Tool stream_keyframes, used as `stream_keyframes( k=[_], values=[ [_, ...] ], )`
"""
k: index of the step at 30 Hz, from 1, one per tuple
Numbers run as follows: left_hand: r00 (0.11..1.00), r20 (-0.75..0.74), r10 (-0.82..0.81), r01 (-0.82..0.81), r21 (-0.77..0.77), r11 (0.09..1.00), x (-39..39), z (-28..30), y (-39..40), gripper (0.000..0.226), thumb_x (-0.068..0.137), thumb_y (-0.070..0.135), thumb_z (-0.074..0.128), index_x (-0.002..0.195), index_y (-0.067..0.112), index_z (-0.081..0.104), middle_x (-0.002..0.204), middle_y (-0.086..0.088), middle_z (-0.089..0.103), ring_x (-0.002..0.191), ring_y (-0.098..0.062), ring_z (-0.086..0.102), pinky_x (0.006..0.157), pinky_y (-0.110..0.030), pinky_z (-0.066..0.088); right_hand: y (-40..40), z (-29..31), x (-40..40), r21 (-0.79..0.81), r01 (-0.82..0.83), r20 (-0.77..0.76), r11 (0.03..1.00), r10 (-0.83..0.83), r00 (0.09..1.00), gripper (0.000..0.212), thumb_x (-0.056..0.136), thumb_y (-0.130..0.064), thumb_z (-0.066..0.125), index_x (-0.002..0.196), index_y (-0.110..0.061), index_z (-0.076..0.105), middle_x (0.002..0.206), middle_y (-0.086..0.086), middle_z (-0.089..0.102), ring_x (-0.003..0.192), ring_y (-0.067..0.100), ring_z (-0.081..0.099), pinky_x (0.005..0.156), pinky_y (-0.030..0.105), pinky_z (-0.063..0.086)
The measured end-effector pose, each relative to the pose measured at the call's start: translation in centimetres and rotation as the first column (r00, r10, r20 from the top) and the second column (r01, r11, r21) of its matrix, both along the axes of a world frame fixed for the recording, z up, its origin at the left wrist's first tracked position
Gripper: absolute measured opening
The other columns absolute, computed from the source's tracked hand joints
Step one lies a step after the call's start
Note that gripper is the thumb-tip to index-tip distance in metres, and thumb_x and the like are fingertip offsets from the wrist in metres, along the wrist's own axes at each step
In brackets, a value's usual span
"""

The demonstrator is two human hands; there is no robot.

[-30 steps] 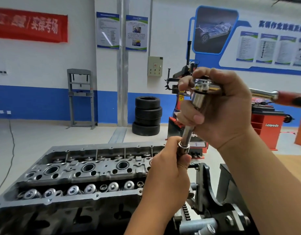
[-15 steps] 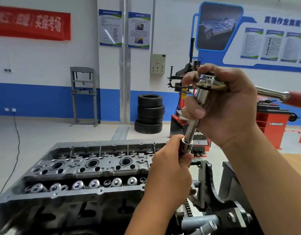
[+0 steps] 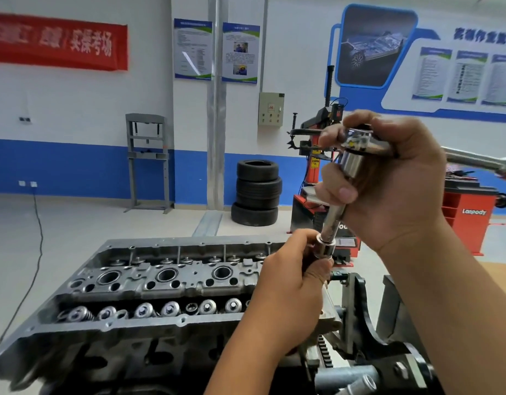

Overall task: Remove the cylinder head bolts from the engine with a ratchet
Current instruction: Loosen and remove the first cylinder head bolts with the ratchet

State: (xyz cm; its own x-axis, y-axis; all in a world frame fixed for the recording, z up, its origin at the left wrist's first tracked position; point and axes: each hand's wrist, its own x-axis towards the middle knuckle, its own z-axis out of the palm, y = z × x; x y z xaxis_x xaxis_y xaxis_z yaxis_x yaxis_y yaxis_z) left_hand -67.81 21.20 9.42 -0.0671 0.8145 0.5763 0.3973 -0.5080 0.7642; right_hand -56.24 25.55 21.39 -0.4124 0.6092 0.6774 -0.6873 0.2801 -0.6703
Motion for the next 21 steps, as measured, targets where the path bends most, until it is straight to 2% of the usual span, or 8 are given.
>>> stream_keyframes(
  k=[3,6,8,10,13,15,19,21],
  values=[
    [1.000,0.015,0.012,-0.012,-0.003,1.000,0.0,0.0,0.1,0.019,0.103,0.013,0.057,0.106,0.031,0.061,0.091,0.003,0.070,0.092,-0.024,0.066,0.090,-0.048,0.055,-1.1,-0.8,-1.0,0.070,0.244,-0.047,0.967,-0.241,0.969,0.008,0.082,-0.019,0.057,0.087,-0.016,0.063,0.092,0.012,0.068,0.044,0.023,0.044,0.051,0.028,0.037],
    [0.999,0.045,0.030,-0.030,0.009,1.000,0.0,-0.2,0.3,0.021,0.101,0.009,0.060,0.103,0.030,0.062,0.088,0.002,0.070,0.089,-0.023,0.066,0.087,-0.042,0.055,-1.4,-0.8,-1.5,0.116,0.412,-0.060,0.904,-0.408,0.911,0.005,0.082,-0.019,0.061,0.079,-0.021,0.065,0.090,0.011,0.070,0.043,0.025,0.048,0.050,0.031,0.039],
    [0.997,0.061,0.046,-0.047,0.015,0.999,0.0,-0.3,0.3,0.019,0.100,0.013,0.064,0.101,0.031,0.062,0.086,0.005,0.069,0.083,-0.017,0.064,0.079,-0.029,0.055,-1.0,-0.3,-1.1,0.107,0.300,-0.021,0.948,-0.300,0.954,0.006,0.080,-0.018,0.059,0.083,-0.015,0.063,0.086,0.012,0.067,0.041,0.022,0.043,0.049,0.028,0.036],
    [0.998,0.045,0.050,-0.051,0.008,0.999,0.1,-0.2,0.4,0.014,0.100,0.017,0.065,0.098,0.030,0.060,0.082,0.009,0.066,0.076,-0.011,0.058,0.068,-0.017,0.048,-0.4,0.1,-0.4,0.035,0.082,0.015,0.996,-0.083,0.996,0.013,0.075,-0.022,0.059,0.084,-0.014,0.062,0.085,0.010,0.065,0.040,0.018,0.038,0.052,0.026,0.032],
    [0.998,-0.007,0.057,-0.057,-0.025,0.998,0.3,0.0,0.6,0.016,0.101,0.021,0.063,0.096,0.033,0.055,0.084,0.013,0.065,0.074,-0.007,0.058,0.068,-0.016,0.046,0.1,0.3,0.2,-0.033,-0.069,0.007,0.997,0.069,0.998,0.019,0.076,-0.030,0.048,0.086,-0.018,0.059,0.087,0.006,0.063,0.038,0.017,0.037,0.054,0.024,0.028],
    [0.997,-0.010,0.071,-0.072,-0.027,0.997,0.4,-0.1,0.7,0.020,0.101,0.019,0.063,0.093,0.035,0.053,0.087,0.011,0.069,0.078,-0.011,0.062,0.071,-0.023,0.050,0.0,0.0,0.0,-0.018,-0.021,-0.013,1.000,0.020,1.000,0.016,0.077,-0.028,0.052,0.087,-0.018,0.059,0.089,0.007,0.065,0.040,0.018,0.038,0.054,0.025,0.030],
    [0.996,-0.012,0.089,-0.089,0.013,0.996,0.6,-0.4,0.6,0.027,0.100,0.014,0.063,0.090,0.036,0.052,0.084,0.008,0.067,0.082,-0.014,0.063,0.071,-0.026,0.050,-0.8,-0.9,-1.1,0.041,0.257,-0.085,0.965,-0.253,0.964,0.011,0.083,-0.022,0.057,0.090,-0.014,0.059,0.095,0.013,0.068,0.044,0.023,0.045,0.050,0.027,0.038],
    [0.997,-0.009,0.081,-0.081,0.035,0.996,0.4,-0.4,0.5,0.025,0.099,0.012,0.064,0.090,0.033,0.052,0.081,0.006,0.065,0.081,-0.017,0.062,0.071,-0.027,0.049,-0.9,-0.7,-1.7,0.076,0.302,-0.092,0.950,-0.295,0.951,0.007,0.082,-0.019,0.057,0.084,-0.015,0.062,0.091,0.013,0.068,0.041,0.023,0.046,0.048,0.027,0.036]
  ],
)
